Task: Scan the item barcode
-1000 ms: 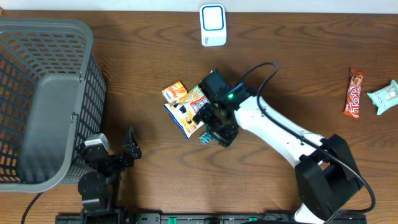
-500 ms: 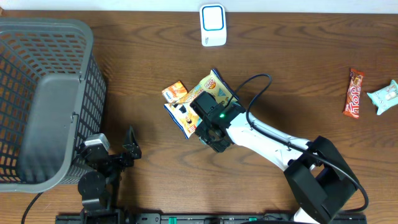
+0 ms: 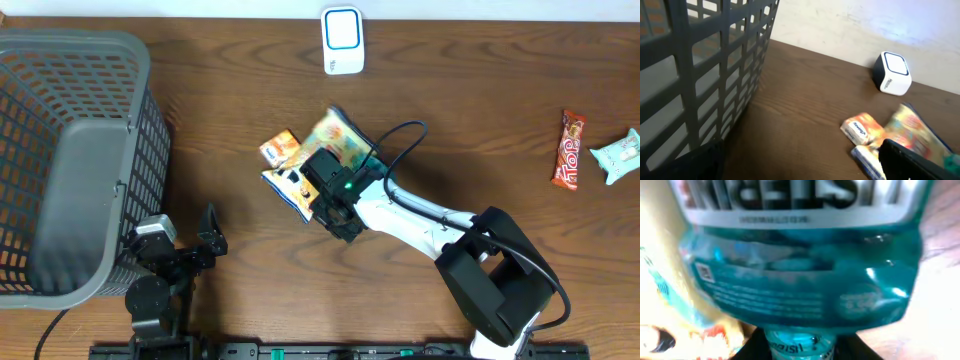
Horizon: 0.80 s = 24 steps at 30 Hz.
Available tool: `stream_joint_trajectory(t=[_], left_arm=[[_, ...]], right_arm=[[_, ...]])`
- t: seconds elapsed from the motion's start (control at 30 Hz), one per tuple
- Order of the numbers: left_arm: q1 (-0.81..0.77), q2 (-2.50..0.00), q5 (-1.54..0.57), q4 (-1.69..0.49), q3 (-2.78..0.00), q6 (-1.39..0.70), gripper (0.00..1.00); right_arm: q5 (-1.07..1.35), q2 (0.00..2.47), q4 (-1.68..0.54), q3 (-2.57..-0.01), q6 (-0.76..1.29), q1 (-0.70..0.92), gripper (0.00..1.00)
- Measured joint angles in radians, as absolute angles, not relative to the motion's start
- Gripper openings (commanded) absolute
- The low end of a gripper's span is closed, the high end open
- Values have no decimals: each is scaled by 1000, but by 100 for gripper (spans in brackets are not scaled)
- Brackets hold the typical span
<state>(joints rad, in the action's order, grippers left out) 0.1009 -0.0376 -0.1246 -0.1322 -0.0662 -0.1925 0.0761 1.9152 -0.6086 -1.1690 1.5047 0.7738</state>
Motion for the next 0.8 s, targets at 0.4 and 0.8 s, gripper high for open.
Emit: stream_joint_trajectory(t=[0.4, 0.8], left_arm=[[101, -38, -125, -132, -66, -196, 98], [101, -38, -125, -132, -66, -199, 98]], right_arm=[[380, 1893, -664, -1151, 1276, 666, 1], [878, 1627, -799, -1130, 1121, 464, 1]])
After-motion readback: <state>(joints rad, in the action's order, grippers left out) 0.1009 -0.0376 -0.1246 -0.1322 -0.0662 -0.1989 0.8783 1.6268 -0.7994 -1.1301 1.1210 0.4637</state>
